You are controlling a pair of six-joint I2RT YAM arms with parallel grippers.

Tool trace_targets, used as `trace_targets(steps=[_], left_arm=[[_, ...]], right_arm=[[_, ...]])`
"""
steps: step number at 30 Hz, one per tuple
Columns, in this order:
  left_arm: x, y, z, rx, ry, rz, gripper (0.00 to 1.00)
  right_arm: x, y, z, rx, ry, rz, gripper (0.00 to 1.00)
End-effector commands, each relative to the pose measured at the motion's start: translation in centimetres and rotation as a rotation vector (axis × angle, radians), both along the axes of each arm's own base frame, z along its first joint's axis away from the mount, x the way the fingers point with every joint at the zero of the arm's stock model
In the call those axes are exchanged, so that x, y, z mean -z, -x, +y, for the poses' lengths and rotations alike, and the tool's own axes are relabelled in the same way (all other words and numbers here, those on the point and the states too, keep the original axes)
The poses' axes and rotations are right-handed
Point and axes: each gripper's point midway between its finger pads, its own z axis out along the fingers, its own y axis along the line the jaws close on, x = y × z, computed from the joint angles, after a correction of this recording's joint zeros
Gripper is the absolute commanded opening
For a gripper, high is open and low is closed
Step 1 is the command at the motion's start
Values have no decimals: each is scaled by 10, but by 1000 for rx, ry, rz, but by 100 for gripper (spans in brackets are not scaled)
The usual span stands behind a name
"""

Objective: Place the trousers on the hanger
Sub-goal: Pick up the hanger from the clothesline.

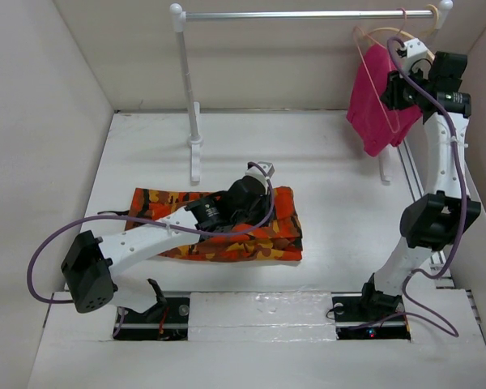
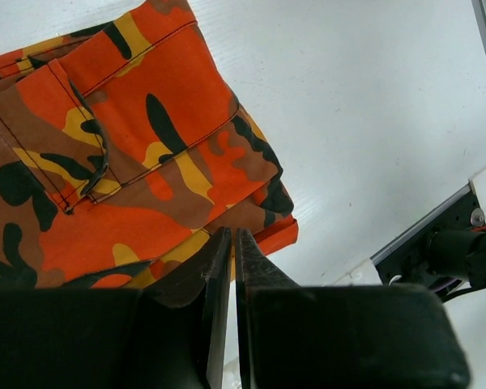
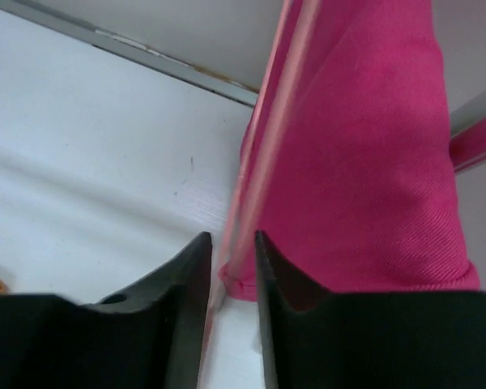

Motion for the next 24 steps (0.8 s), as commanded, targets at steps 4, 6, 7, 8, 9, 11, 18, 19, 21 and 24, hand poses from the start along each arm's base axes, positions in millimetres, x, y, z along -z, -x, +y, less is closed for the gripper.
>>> trace_targets(steps=[4, 6, 7, 8, 9, 11, 18, 19, 21, 24], left_arm=[[-34, -5, -2, -13, 60, -55, 4], [-37, -6, -1, -22, 63, -55, 6], [-40, -6, 0, -24, 65, -55, 7], [-48, -8, -2, -30, 76, -67, 11], [-51, -9, -1, -32, 76, -71, 15], [-62, -10, -2, -29, 87, -86, 31], [-172, -25, -24, -13, 234, -216, 46], [-186, -27, -27, -11, 255, -231, 47], [-222, -29, -37, 4, 318, -261, 50], [-260, -32, -49, 21, 390, -295, 53]], right_arm=[[-43, -5, 9, -34, 12, -160, 2], [-57, 0, 17, -43, 1, -217, 0], [-62, 3, 18, -42, -4, -235, 0], [-75, 4, 20, -42, -11, -279, 0], [-80, 8, 21, -44, -16, -294, 0], [-105, 18, 27, -40, -16, -349, 0], [-138, 53, 40, 16, 23, -417, 0], [-135, 56, 45, 10, 22, -414, 0], [-122, 65, 53, 10, 19, -382, 0], [-99, 77, 60, 23, 24, -332, 0]])
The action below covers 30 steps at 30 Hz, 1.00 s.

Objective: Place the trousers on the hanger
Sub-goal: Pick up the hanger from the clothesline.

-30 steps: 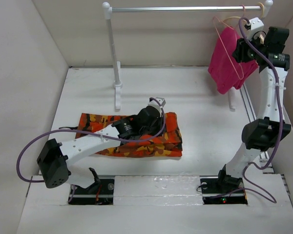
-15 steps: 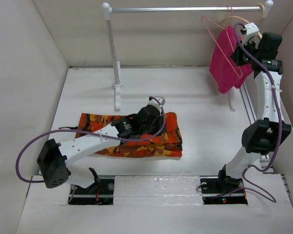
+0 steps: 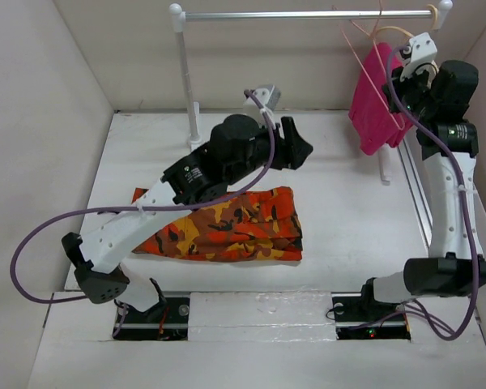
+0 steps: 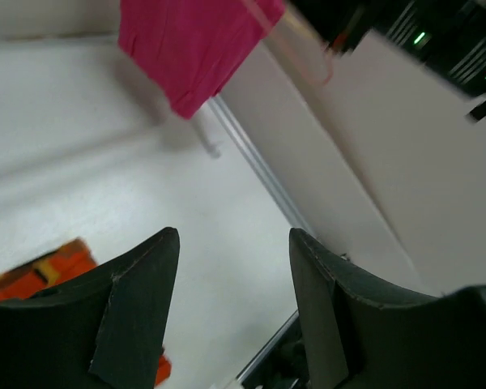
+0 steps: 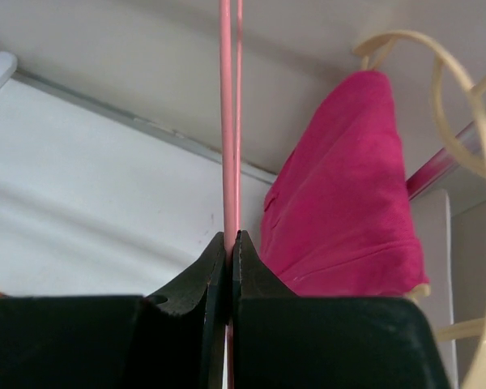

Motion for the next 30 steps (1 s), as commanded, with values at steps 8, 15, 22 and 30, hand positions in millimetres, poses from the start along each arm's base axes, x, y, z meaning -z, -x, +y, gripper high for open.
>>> trace_targets(steps=[8, 15, 22, 30], left_arm=[[-44, -29, -31, -39, 67, -68, 54], [-7, -59, -45, -165, -6, -42, 53], [27, -90, -39, -341, -61, -30, 50], [43, -99, -58, -350, -35, 2, 50]], right_arm=[[66, 44, 45, -9, 7, 90, 0], [115, 87, 79, -25, 28, 182, 0], [138, 116, 102, -86, 3, 227, 0], [155, 139, 115, -112, -11, 261, 0]])
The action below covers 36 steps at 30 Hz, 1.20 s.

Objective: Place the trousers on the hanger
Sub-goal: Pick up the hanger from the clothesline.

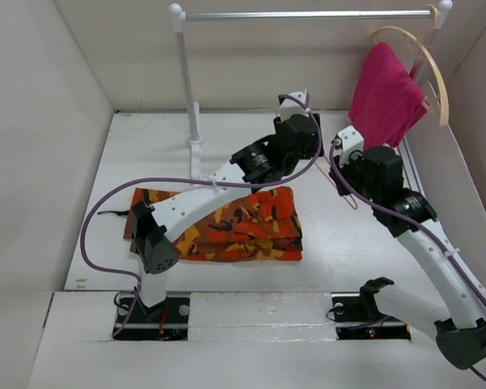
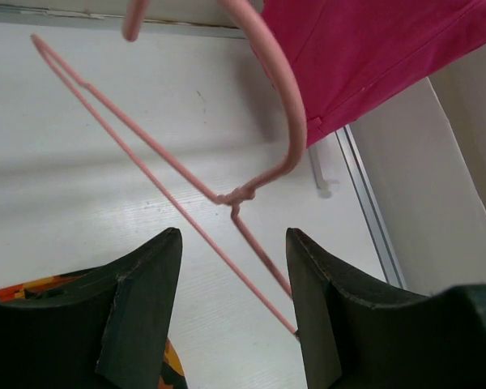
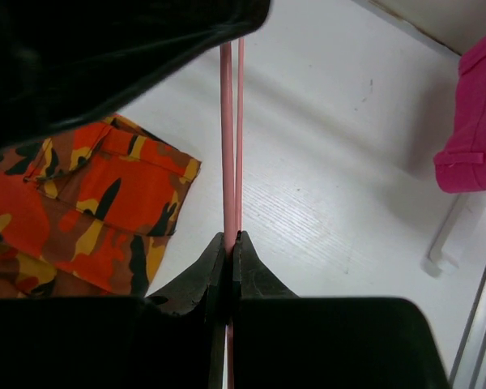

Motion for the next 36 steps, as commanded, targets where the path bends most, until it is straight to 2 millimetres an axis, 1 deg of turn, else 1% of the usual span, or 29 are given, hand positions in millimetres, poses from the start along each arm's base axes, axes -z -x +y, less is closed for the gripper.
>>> trace_targets(steps=[1, 2, 4, 6, 7, 10, 11, 13, 14, 15, 16, 17, 18, 19, 20, 21, 22, 24, 25, 26, 27, 29, 30, 31, 32, 33, 34, 35, 36], left_arm=[[-30, -2, -8, -11, 106, -43, 50], [-23, -3, -12, -5, 98, -34, 50], [-17, -4, -15, -8, 86, -20, 46], [-5, -5, -17, -14, 69, 2, 37], [-3, -5, -18, -14, 75, 9, 30], [-5, -5, -14, -14, 100, 13, 9], [-6, -3, -12, -11, 104, 17, 0], [-4, 0, -9, -7, 107, 27, 0], [1, 6, -8, 7, 118, 41, 0], [6, 10, -7, 19, 123, 52, 0], [8, 14, -5, 31, 136, 59, 0], [14, 24, -2, 56, 175, 77, 0], [23, 35, 1, 77, 223, 108, 0], [23, 35, 1, 78, 223, 108, 0], [31, 44, 6, 98, 249, 124, 0], [33, 53, 3, 110, 286, 147, 0], [40, 57, 5, 114, 293, 164, 0], [48, 73, 0, 143, 338, 178, 0], [49, 75, -1, 152, 353, 180, 0], [54, 85, -7, 192, 369, 189, 0], [56, 86, -9, 200, 380, 193, 0], [64, 95, -14, 237, 392, 198, 0], [64, 100, -16, 251, 401, 198, 0], [66, 102, -16, 254, 416, 205, 0], [70, 106, -16, 273, 439, 208, 0], [71, 107, -17, 280, 454, 210, 0], [74, 113, -19, 289, 468, 223, 0], [83, 111, -17, 271, 458, 227, 0], [89, 113, -18, 258, 445, 235, 0]], right_arm=[[-8, 8, 7, 10, -37, -29, 0], [-7, 10, 8, 12, -44, -26, 0], [-7, 13, 11, 11, -51, -30, 0], [-12, 16, 10, 16, -64, -45, 0], [-12, 18, 13, 5, -66, -44, 0], [-8, 20, 11, 12, -52, -17, 0], [-4, 22, 8, 26, -47, 0, 0], [0, 28, 6, 34, -48, 16, 2], [5, 31, 6, 39, -57, 33, 9], [2, 36, 5, 33, -69, 24, 17], [5, 42, 4, 24, -69, 40, 36], [6, 47, 7, 2, -78, 52, 44], [6, 57, 5, -21, -82, 73, 56], [6, 59, 0, -6, -79, 79, 60], [5, 64, 1, -31, -77, 87, 62], [4, 69, 1, -52, -84, 101, 64], [9, 76, -2, -58, -77, 129, 65], [12, 83, 1, -97, -86, 152, 65], [19, 85, 0, -98, -83, 172, 66], [22, 87, 0, -106, -92, 179, 65], [28, 88, 1, -112, -95, 191, 64], [27, 92, 6, -139, -124, 190, 62], [27, 91, 7, -144, -134, 185, 58], [24, 88, 8, -148, -147, 166, 46], [29, 90, 12, -172, -153, 176, 38], [33, 88, 12, -175, -155, 182, 26], [36, 86, 16, -190, -163, 183, 3], [45, 87, 20, -211, -170, 209, 0], [52, 87, 23, -230, -171, 228, 0]])
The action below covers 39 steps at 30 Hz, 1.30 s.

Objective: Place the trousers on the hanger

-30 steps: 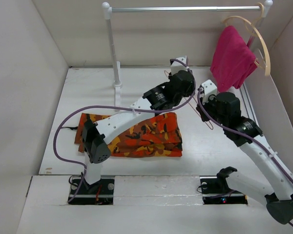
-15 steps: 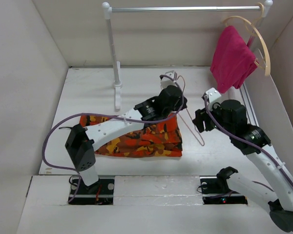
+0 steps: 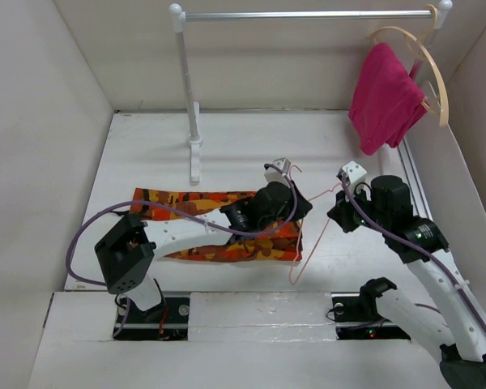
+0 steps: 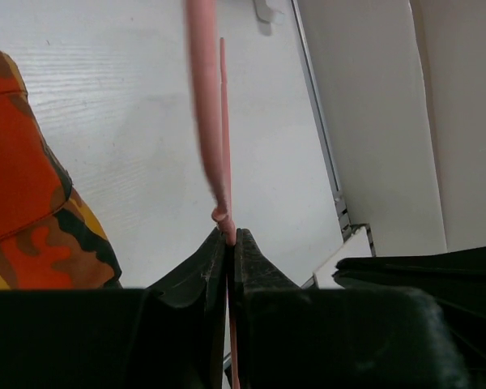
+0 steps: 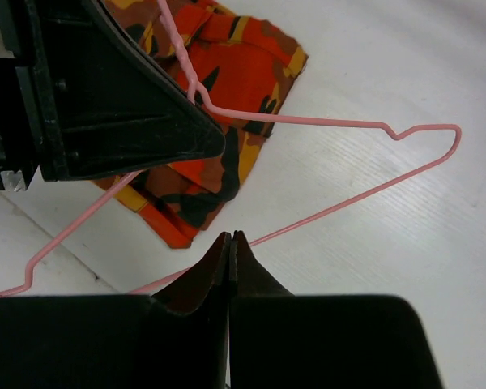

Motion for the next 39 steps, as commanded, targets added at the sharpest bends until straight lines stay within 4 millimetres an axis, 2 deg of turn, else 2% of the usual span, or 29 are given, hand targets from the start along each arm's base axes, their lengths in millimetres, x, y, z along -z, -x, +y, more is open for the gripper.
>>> trace_targets(steps=[1, 2, 3, 5, 6, 8, 9, 10, 13, 15, 19, 23, 24, 25, 27, 28, 31, 34, 39], left_arm=[[-38, 9, -10, -4, 144, -37, 0], [-19, 6, -8, -43, 92, -27, 0], [-9, 3, -6, -65, 70, -16, 0], [12, 5, -5, -108, 22, -2, 0], [18, 4, -3, -125, 18, 10, 0], [27, 1, -1, -150, 0, 13, 0], [29, 0, 0, -159, -2, 16, 0], [31, -1, 2, -168, -4, 19, 0], [44, 1, 10, -208, -19, 33, 0], [57, -2, 18, -245, -48, 46, 0], [74, 6, 21, -275, -69, 68, 0], [91, -8, 32, -369, -140, 41, 0], [92, -9, 31, -373, -142, 43, 0], [100, -10, 31, -380, -157, 46, 0], [104, -12, 30, -397, -170, 52, 0], [111, -14, 32, -414, -191, 52, 0], [124, -17, 41, -459, -238, 52, 0], [127, -22, 51, -501, -263, 54, 0], [119, -27, 55, -535, -262, 31, 0]], right_arm=[[4, -6, 22, -103, -67, -11, 0], [8, -6, 25, -118, -74, -8, 0], [18, -6, 25, -119, -70, 7, 0], [22, -13, 26, -114, -74, -3, 0], [30, -13, 27, -116, -72, 7, 0], [33, -18, 29, -119, -88, 9, 3], [36, -21, 29, -115, -93, 11, 7], [40, -23, 30, -115, -94, 9, 17], [59, -31, 34, -108, -116, 42, 34], [75, -35, 37, -116, -125, 81, 36], [90, -49, 42, -118, -141, 67, 36], [114, -54, 46, -139, -158, 128, 36], [126, -55, 45, -141, -159, 159, 36], [126, -58, 49, -156, -168, 148, 39], [132, -59, 51, -170, -175, 158, 44], [137, -62, 54, -178, -178, 163, 52], [153, -61, 54, -174, -171, 207, 59], [161, -65, 56, -181, -173, 203, 62], [186, -58, 60, -212, -196, 279, 65]])
